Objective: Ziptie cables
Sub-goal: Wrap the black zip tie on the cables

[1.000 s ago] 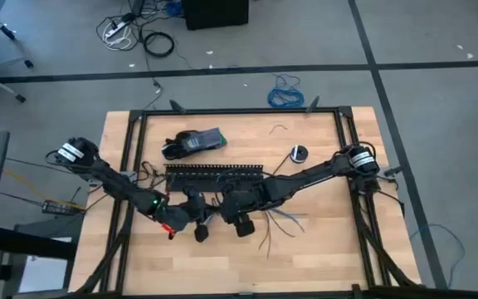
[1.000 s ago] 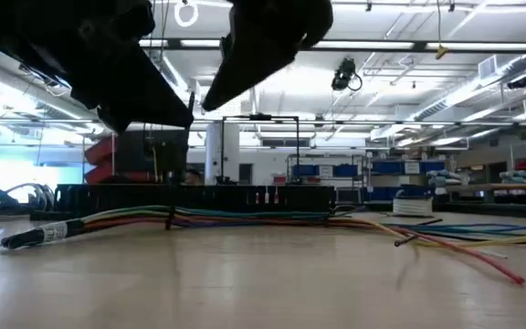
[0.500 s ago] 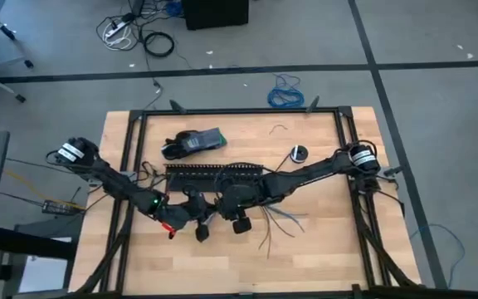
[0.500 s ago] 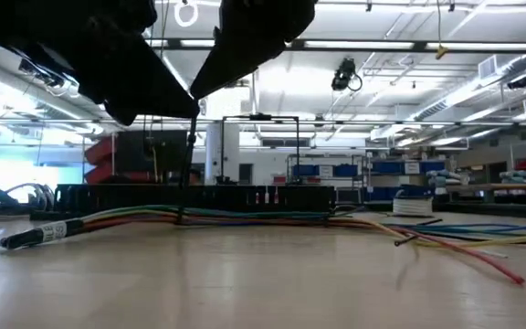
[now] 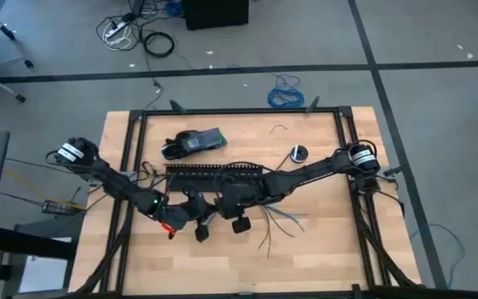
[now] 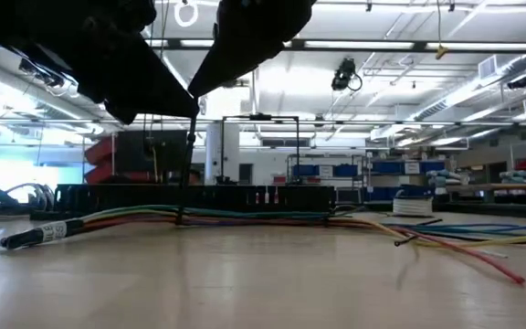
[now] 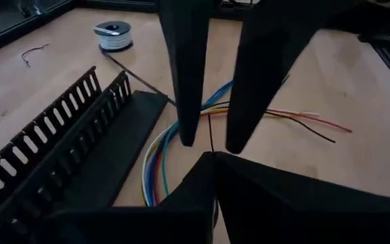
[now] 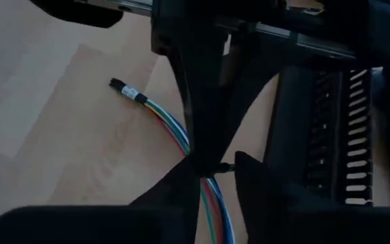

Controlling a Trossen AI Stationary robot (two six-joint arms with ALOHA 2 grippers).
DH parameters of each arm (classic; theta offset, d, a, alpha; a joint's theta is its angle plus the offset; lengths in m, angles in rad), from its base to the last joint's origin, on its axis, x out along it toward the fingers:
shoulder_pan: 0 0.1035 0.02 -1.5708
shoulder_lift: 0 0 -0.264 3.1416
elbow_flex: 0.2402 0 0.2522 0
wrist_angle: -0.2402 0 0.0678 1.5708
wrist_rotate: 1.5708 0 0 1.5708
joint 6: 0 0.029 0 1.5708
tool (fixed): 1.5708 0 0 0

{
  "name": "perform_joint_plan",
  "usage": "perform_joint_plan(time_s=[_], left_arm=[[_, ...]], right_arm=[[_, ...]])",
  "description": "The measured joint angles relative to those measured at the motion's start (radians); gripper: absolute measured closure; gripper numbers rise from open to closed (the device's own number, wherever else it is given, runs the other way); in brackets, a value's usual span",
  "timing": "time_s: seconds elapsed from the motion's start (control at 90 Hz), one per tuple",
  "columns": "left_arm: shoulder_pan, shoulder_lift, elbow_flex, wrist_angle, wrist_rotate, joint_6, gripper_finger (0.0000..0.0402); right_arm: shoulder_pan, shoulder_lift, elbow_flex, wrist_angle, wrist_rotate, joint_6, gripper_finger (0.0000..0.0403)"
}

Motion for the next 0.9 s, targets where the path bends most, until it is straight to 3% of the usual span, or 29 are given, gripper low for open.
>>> perform_joint_plan(time_s=[0.244,0.533,0.9], left_arm=[[0.0,0.0,0.0,0.002,0.0,0.006,0.0402],[0.0,0.0,0.0,0.002,0.005,0.014,0.04],[0.01,-0.002,0.0,-0.008,0.035,0.062,0.036]], right_arm=[[-0.001,0.0,0.0,-0.012,-0.044,-0.02,0.0397],[-0.002,-0.001,0.001,-0.026,-0.044,-0.022,0.0402],[0.0,-0.001,0.0,0.009,-0.054,-0.021,0.0402]])
